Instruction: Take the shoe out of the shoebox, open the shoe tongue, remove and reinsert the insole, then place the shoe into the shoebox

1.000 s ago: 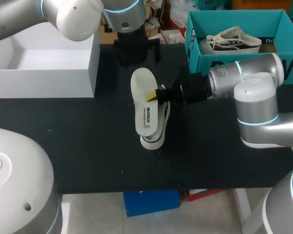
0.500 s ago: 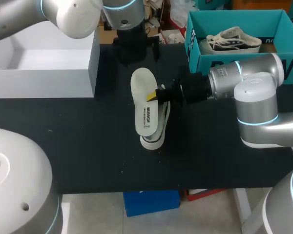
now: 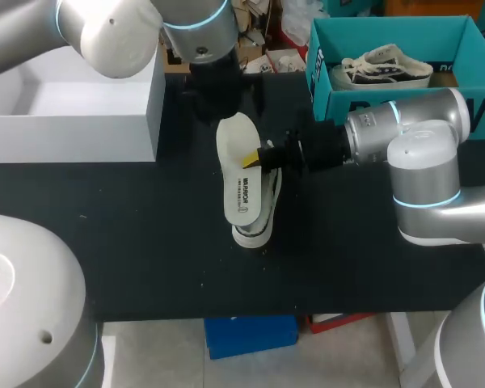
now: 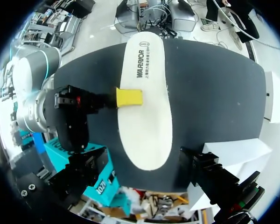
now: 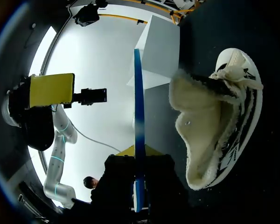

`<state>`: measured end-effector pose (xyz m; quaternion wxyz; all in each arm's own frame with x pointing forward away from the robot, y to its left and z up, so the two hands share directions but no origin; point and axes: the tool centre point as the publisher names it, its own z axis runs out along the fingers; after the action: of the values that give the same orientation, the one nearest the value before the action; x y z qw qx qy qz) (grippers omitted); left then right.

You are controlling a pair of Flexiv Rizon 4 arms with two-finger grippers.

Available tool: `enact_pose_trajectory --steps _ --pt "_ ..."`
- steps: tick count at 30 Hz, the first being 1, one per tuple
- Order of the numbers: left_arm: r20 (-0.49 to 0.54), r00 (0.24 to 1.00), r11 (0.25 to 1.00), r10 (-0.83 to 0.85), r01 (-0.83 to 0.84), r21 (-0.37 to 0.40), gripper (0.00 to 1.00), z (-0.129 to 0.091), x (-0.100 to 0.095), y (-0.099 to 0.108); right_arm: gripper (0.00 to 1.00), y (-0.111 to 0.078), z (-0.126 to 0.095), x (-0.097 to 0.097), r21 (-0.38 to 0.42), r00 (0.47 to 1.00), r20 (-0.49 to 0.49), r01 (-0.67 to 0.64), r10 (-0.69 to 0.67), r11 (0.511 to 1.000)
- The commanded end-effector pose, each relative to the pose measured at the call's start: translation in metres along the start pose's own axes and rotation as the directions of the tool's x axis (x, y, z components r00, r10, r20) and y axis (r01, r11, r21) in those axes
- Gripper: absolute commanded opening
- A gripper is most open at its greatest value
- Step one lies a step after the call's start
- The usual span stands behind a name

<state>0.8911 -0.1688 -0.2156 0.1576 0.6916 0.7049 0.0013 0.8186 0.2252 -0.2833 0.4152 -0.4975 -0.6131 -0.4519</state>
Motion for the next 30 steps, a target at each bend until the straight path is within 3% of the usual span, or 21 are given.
enact_pose_trajectory --steps 1,30 --pt "0.007 1.000 1.000 0.001 -0.001 -0.017 1.00 -0.008 0.006 -0.021 0.00 0.000 0.001 0.000 -0.002 1.000 0.000 0.000 0.000 1.000" --pt "0.008 0.999 0.998 0.043 -0.043 0.054 1.00 -0.015 0.013 -0.134 0.00 0.000 0.001 0.000 -0.002 1.000 0.000 0.000 0.000 1.000"
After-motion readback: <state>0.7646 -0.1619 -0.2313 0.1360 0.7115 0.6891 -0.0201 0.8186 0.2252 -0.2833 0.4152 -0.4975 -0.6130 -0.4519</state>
